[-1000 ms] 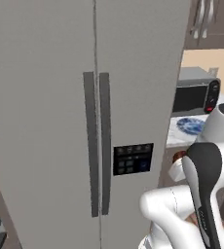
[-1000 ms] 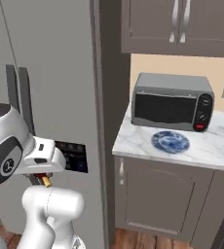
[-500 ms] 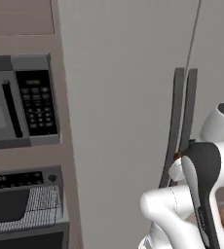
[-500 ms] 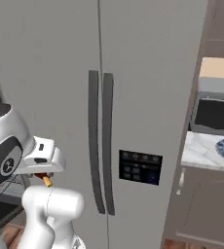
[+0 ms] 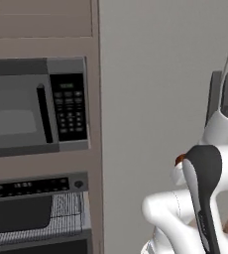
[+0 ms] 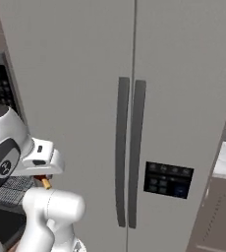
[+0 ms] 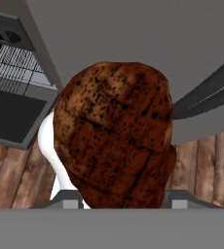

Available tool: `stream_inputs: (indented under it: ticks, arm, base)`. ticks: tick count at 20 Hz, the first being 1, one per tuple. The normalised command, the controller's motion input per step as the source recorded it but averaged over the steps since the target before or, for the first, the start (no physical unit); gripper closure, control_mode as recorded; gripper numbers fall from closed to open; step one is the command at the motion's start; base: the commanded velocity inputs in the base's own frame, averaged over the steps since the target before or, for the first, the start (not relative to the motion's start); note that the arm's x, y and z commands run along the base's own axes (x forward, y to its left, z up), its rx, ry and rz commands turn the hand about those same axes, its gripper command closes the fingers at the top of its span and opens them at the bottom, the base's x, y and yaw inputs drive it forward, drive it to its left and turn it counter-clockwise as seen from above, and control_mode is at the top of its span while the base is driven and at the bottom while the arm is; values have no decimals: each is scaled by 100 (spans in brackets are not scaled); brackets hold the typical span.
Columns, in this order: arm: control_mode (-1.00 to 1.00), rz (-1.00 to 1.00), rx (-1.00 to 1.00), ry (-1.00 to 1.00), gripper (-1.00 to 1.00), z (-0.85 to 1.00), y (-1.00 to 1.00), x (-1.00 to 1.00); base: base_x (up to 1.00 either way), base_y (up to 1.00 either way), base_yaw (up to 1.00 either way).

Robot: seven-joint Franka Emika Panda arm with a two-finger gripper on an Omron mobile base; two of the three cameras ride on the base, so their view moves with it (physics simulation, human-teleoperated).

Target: Place the steak on the top rack of the oven.

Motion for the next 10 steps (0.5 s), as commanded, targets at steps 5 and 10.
stream_inputs:
  ticks: [5, 10]
  arm:
    - [100, 0, 0, 0, 100, 0, 0, 0]
    - [100, 0, 0, 0, 100, 0, 0, 0]
  base:
    - [57, 26, 1]
    - [3, 88, 0]
